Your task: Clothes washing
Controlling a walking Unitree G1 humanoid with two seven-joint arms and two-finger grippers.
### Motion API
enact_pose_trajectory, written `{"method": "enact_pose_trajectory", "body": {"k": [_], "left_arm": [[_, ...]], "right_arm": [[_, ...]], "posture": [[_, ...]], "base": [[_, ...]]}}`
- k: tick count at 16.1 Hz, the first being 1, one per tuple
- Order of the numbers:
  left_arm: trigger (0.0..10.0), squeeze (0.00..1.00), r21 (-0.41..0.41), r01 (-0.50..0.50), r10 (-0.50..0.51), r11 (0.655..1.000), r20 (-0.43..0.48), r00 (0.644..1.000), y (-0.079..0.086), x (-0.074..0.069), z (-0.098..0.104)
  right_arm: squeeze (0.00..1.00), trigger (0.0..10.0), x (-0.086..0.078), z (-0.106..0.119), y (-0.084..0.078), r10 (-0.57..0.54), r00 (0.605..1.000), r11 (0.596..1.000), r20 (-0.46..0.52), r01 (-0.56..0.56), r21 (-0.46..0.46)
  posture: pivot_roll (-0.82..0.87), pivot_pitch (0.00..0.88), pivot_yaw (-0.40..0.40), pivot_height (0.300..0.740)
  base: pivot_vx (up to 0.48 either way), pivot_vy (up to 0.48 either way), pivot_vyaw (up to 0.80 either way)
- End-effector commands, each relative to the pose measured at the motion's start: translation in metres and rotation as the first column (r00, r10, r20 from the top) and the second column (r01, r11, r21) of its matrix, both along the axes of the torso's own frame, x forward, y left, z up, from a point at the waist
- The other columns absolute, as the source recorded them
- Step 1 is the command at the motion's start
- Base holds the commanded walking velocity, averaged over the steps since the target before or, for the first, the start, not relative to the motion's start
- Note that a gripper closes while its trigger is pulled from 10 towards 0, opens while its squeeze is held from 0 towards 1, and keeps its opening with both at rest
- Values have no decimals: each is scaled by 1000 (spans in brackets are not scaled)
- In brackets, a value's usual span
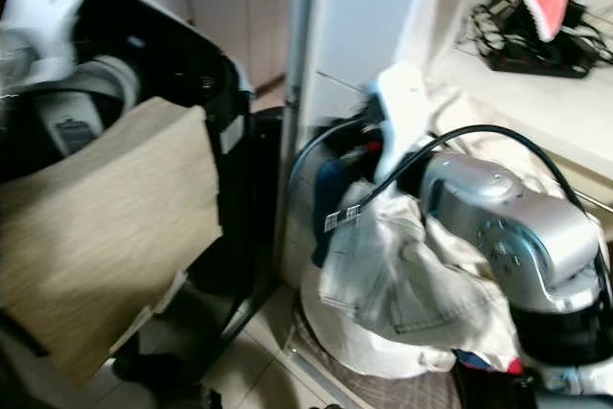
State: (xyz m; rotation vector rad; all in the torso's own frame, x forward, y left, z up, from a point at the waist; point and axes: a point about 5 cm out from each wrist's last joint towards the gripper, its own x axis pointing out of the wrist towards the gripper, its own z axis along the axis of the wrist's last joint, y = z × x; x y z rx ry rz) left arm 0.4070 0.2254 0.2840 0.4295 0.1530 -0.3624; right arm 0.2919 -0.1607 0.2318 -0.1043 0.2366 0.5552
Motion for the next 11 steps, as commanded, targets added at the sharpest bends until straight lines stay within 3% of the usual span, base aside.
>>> {"method": "enact_pose_trajectory", "body": {"k": [1, 2, 3, 4, 7, 9, 11], "left_arm": [[10000, 0, -99, 193, -194, 976, 5, 981, -26, -9, -8], [10000, 0, -99, 223, -223, 970, 11, 975, -32, -12, -11], [10000, 0, -123, 315, -314, 941, 24, 949, -44, -21, -19], [10000, 0, -137, 501, -499, 854, 54, 865, -63, -42, -30], [10000, 0, -244, 692, -716, 680, -19, 697, -85, -89, -41], [10000, 0, -269, 728, -767, 631, -78, 636, -92, -107, -51], [10000, 0, -301, 738, -789, 604, -95, 607, -97, -120, -54]], "right_arm": [[1000, 10000, 3, -8, -26, -131, 991, 980, -23, 125, -157], [1000, 10000, 2, -10, -30, -135, 990, 973, -30, 127, -193], [1000, 10000, -1, -12, -37, -138, 990, 960, -41, 123, -250], [1000, 10000, -8, -11, -48, -120, 991, 940, -62, 93, -329], [1000, 10000, -24, -2, -68, -94, 989, 888, -114, 31, -460], [1000, 10000, -34, -5, -81, -98, 981, 869, -167, 3, -494], [1000, 10000, -39, -14, -89, -113, 970, 848, -213, -17, -529]], "posture": [[-68, 12, -37, 740], [-67, 15, -37, 740], [-70, 16, -35, 740], [-67, 18, -36, 740], [-69, 21, -36, 740], [-71, 22, -31, 740], [-70, 26, -30, 740]], "base": [[0, 0, 0], [0, 0, 0], [0, 0, 0], [0, 0, 0], [0, 0, 0], [0, 0, 0], [0, 0, 0]]}}
